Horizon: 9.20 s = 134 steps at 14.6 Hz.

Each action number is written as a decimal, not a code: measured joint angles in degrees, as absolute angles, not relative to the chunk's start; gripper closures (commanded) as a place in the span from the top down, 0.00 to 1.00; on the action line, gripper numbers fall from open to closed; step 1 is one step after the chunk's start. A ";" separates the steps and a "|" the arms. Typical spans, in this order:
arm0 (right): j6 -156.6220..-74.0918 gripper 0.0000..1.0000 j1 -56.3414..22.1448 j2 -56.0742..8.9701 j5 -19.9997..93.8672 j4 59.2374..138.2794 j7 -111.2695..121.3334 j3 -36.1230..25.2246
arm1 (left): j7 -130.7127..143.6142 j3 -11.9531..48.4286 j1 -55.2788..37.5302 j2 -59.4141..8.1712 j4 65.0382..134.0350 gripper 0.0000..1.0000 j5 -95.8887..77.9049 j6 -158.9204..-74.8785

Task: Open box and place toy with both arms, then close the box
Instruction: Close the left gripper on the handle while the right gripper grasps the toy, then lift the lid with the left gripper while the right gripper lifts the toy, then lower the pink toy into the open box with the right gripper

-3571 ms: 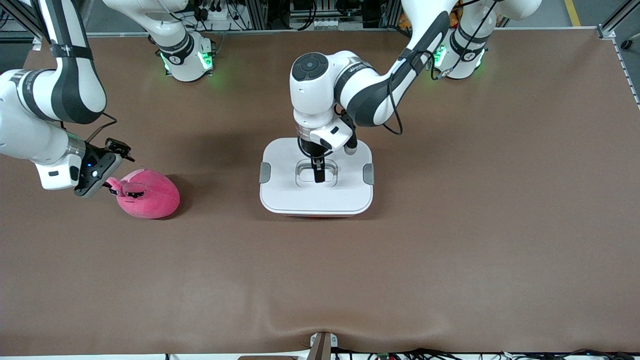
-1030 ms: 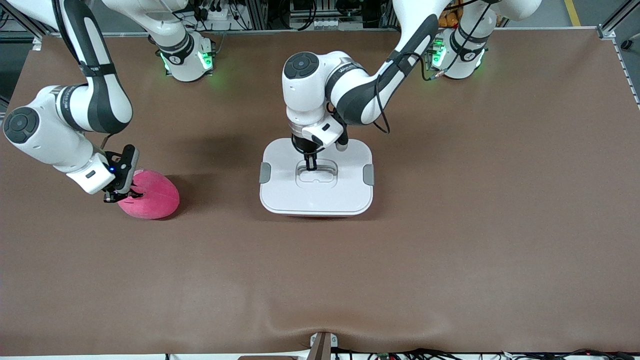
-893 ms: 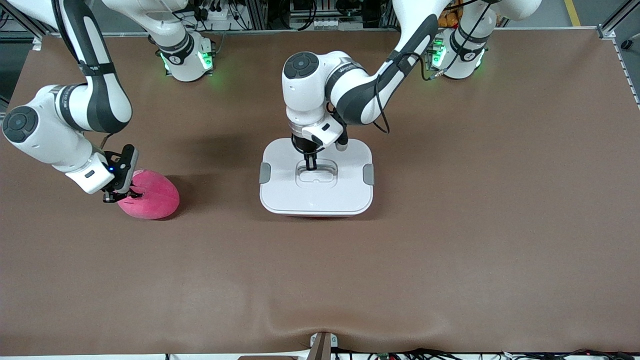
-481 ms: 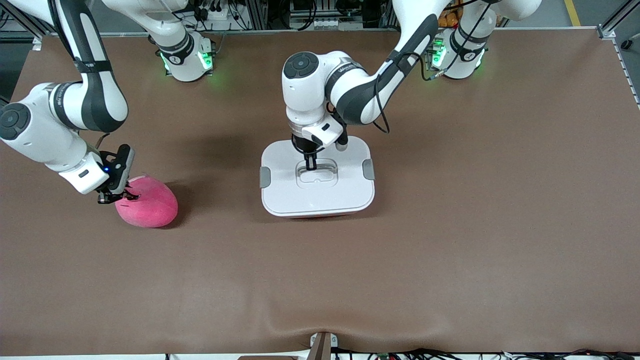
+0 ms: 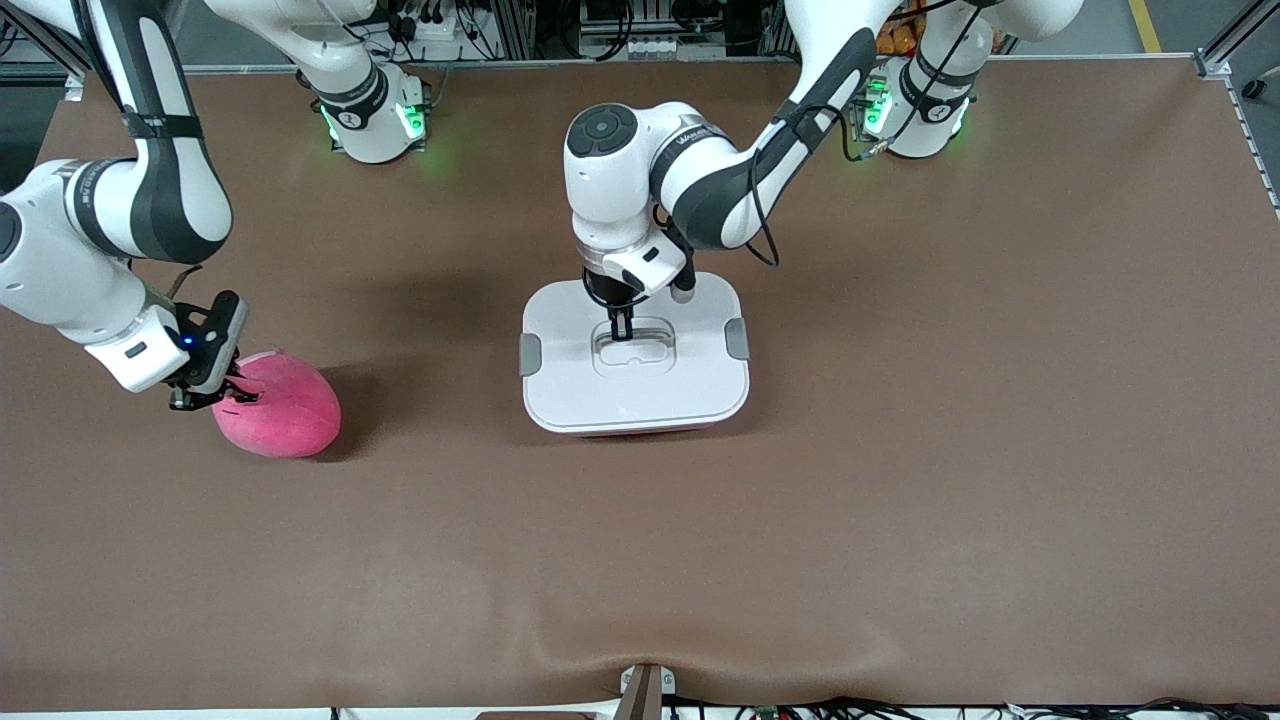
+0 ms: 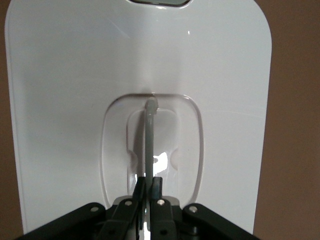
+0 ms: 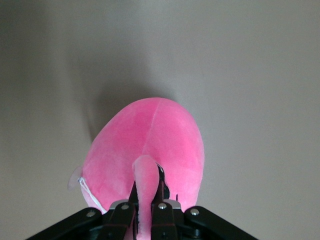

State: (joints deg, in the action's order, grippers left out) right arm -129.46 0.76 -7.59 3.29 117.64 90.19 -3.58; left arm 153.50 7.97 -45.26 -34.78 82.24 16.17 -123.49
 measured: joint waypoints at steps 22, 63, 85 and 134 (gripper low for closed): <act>-128.51 0.00 1.28 -7.59 4.31 117.39 89.28 -3.64 | 145.43 8.05 -45.66 -34.79 82.03 0.00 16.17 -123.53; -109.34 0.00 -16.55 -7.12 5.16 98.31 25.14 -2.24 | 98.84 7.42 -14.31 -16.07 86.03 0.00 6.95 -101.03; -99.14 0.00 -36.55 -20.20 2.12 78.12 -20.87 -2.20 | 71.27 7.33 1.43 -16.81 91.61 0.00 -1.32 -101.23; -109.24 0.00 -46.69 -39.01 0.16 71.97 -26.63 -2.25 | 88.35 8.34 -0.22 -16.85 91.64 0.00 -1.34 -109.85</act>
State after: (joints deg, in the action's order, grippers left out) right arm -109.24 -46.69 -39.01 0.16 71.97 -26.63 -2.25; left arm 88.35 8.34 -0.22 -16.85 91.64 -1.34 -109.85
